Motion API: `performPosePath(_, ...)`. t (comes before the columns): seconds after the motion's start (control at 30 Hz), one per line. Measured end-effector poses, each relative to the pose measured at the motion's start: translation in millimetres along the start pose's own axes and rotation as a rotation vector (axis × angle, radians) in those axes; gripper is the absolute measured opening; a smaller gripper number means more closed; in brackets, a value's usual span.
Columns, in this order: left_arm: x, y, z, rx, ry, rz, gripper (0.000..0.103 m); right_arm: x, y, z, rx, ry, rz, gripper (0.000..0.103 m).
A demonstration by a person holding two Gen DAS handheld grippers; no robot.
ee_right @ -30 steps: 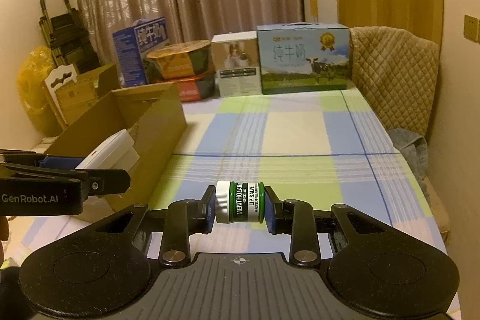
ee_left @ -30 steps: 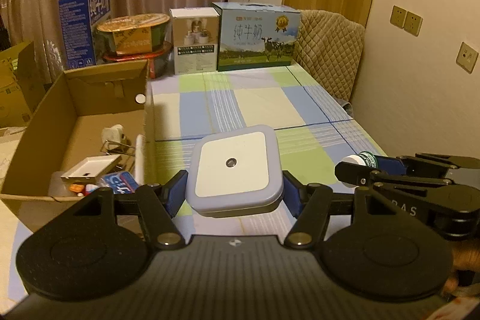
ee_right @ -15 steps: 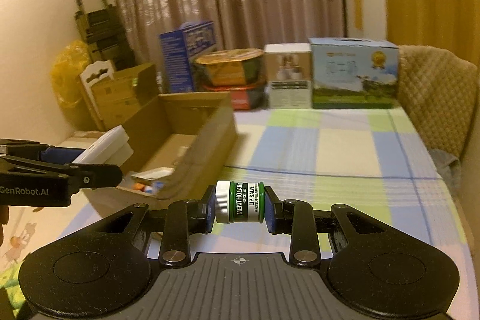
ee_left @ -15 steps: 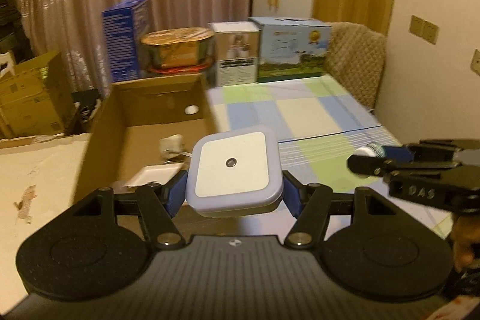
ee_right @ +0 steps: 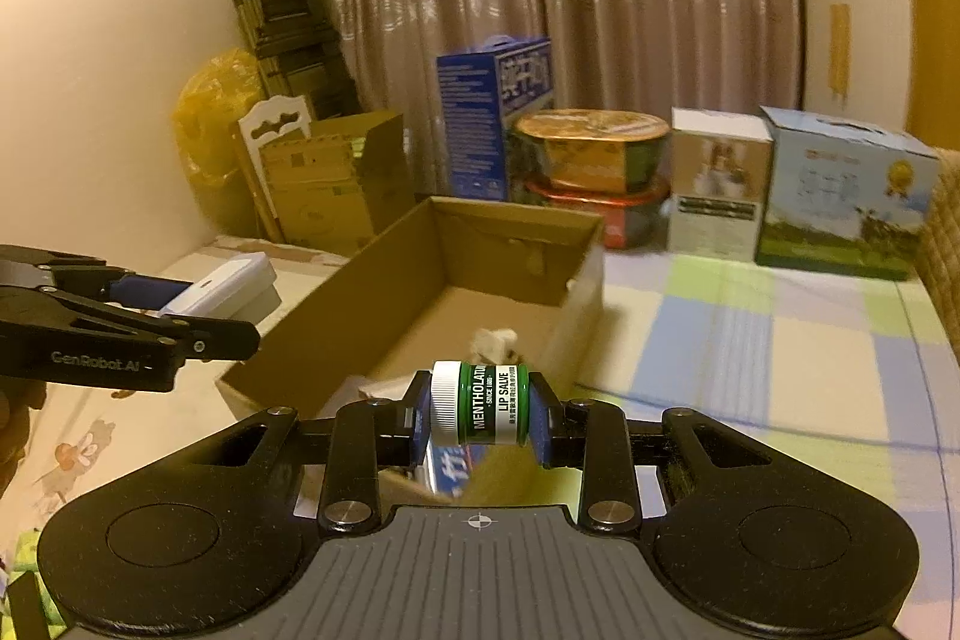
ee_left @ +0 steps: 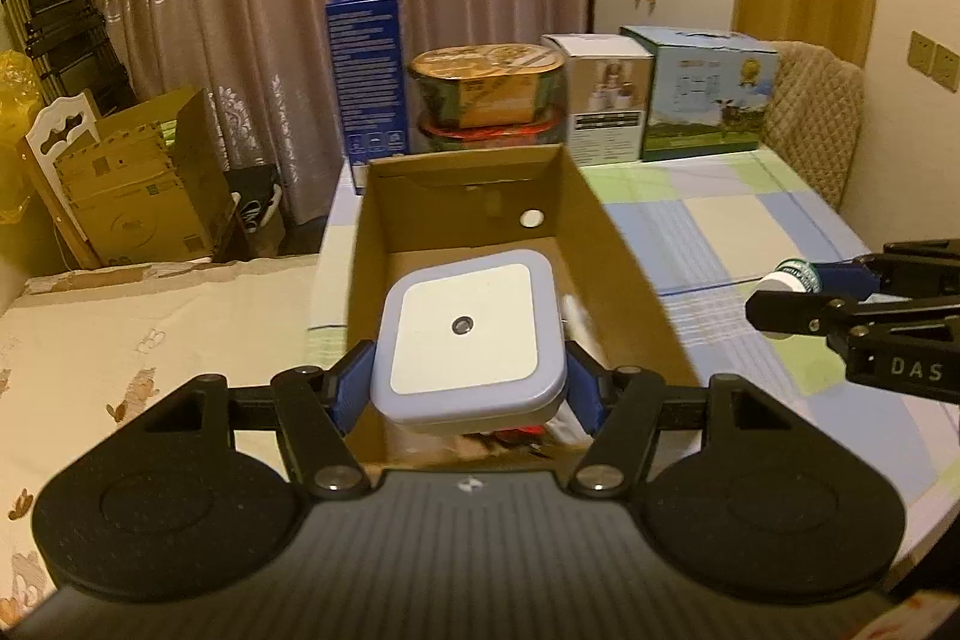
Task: Organize rigid objects
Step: 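Carry the night-light and lip balm tin over to the cardboard box, then lower the night-light and lip balm into the box and open both tools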
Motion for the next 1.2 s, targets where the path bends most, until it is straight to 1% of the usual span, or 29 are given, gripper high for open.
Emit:
performPosePath(0.13, 17.2, -22.3, 5.9, 0.029, 0.011, -0.013, 0.061, 8.6, -27.4, 10.0, 0.018, 0.021, 0.005, 0.029)
performPosePath(0.27, 26.4, -44.9, 8.1, 0.059, 0.013, -0.027, 0.061, 13.6, -54.4, 12.3, 0.045, 0.029, 0.005, 0.029)
performPosePath(0.47, 39.0, -79.2, 7.7, 0.1, 0.019, -0.038, 0.061, 15.5, -82.1, 9.8, 0.076, 0.031, 0.002, 0.029)
performPosePath(0.63, 47.0, -100.4, 2.8, 0.127, 0.022, -0.04, 0.061, 16.4, -102.3, 6.1, 0.101, 0.029, 0.002, 0.029)
performPosePath(0.9, 54.5, -118.4, -2.3, 0.147, 0.026, -0.046, 0.061, 18.5, -130.7, 0.3, 0.131, 0.035, 0.0, 0.029)
performPosePath(1.2, 59.7, -127.6, -1.1, 0.151, 0.02, -0.049, 0.061, 18.2, -144.6, 4.6, 0.134, 0.036, -0.01, 0.029)
Point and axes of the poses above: each gripper's, at about its wrist camera, not at the fingertips, and y roughly against the way its jaws point, x to its left, z to its top, the point moved 9 cm from there along -y, roughly the way its jaws point, and after that the axes turned 11 degrees about -z, right-handed, at the moved point
